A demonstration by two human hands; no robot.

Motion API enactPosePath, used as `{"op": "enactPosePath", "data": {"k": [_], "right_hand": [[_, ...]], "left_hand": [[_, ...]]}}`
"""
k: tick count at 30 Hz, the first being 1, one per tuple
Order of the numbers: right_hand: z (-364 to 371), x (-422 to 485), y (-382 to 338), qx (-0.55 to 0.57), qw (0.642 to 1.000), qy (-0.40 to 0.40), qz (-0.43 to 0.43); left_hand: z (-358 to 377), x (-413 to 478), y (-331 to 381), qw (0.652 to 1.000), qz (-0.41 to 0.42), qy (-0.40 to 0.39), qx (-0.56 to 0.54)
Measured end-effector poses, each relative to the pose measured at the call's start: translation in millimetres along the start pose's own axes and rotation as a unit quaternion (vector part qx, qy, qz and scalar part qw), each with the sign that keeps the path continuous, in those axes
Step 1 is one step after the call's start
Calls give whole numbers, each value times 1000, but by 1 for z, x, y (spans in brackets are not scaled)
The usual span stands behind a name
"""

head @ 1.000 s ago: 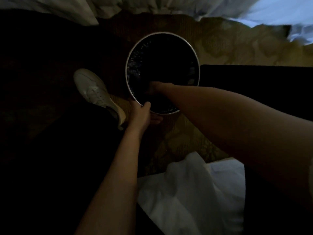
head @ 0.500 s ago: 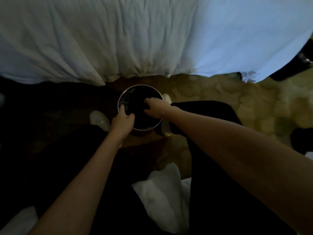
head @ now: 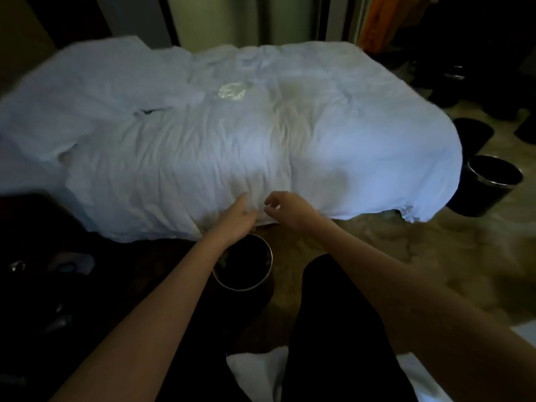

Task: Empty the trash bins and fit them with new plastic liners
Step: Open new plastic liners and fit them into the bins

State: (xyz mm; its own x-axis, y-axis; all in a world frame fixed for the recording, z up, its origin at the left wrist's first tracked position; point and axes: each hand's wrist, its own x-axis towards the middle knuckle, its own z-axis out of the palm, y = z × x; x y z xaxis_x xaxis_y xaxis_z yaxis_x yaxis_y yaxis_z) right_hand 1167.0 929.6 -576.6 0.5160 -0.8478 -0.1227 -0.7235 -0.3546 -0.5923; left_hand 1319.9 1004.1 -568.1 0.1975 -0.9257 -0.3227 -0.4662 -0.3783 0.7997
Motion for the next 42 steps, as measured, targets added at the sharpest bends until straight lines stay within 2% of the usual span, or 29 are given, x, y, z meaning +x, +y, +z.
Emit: {"op": "enactPosePath", "data": {"k": [6, 11, 17, 20, 24, 28, 33, 36, 39, 42], "right_hand": [[-75, 0, 13, 130, 987, 94, 3], [-126, 28, 46, 235, 958, 163, 27], [-214, 26, 66, 326, 906, 248, 104], [-297, -5, 50, 353, 880, 285, 144], [-415, -63, 34, 394, 829, 344, 199], [-506, -115, 39, 405, 798, 392, 212], [-563, -165, 63, 409, 765, 453, 205], [-584, -185, 80, 435, 736, 474, 212], [-603, -196, 100, 457, 704, 497, 222], [-617, -206, 122, 471, 666, 528, 236]], "left_hand": [[6, 29, 75, 997, 81, 11, -1], [20, 77, 137, 990, 134, -23, -36], [37, 112, 244, 984, 114, -122, -62], [36, 99, 337, 979, 119, -140, -90], [46, 61, 469, 972, 76, -173, -140], [79, 26, 570, 959, 79, -217, -163], [130, -11, 637, 940, 128, -274, -155], [152, -19, 667, 927, 108, -301, -196], [177, -16, 692, 937, 98, -284, -176], [205, -11, 716, 927, 77, -310, -195]]}}
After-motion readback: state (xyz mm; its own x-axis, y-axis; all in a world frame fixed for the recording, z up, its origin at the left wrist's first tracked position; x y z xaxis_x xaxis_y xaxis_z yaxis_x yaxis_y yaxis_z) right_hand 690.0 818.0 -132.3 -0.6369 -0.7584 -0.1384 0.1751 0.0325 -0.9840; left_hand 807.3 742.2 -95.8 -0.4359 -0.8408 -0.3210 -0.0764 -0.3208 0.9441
